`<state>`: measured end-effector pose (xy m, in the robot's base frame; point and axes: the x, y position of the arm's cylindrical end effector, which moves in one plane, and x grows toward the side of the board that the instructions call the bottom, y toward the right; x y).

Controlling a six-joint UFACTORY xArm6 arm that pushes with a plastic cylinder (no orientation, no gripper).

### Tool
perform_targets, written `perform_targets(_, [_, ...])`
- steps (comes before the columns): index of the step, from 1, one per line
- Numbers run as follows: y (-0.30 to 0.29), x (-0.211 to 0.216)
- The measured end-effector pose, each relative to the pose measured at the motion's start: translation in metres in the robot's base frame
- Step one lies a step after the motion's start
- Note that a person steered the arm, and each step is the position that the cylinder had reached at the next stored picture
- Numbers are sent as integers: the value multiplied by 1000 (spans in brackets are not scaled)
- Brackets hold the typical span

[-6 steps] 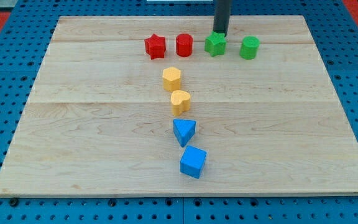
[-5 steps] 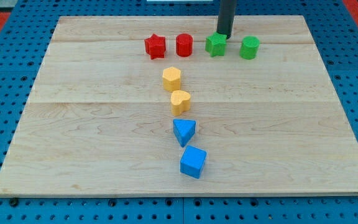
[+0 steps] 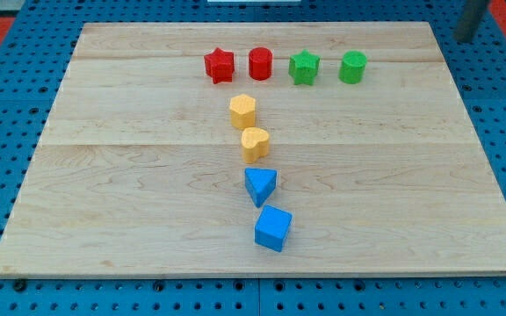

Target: Push the hexagon slightly to the right

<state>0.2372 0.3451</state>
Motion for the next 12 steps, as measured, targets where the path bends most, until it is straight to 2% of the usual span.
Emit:
perform_targets(1, [0, 0])
perform_targets(2, [0, 18])
perform_targets(3, [-18, 65])
perform_targets(4, [-64, 134])
perform_targets(5, [-110, 156])
perform_targets(6, [-213, 153])
perform_targets(7, [-261, 121])
perform_targets(10, [-382, 105])
perform_targets(11, [-430, 117])
perform_targets(12, [-437, 133])
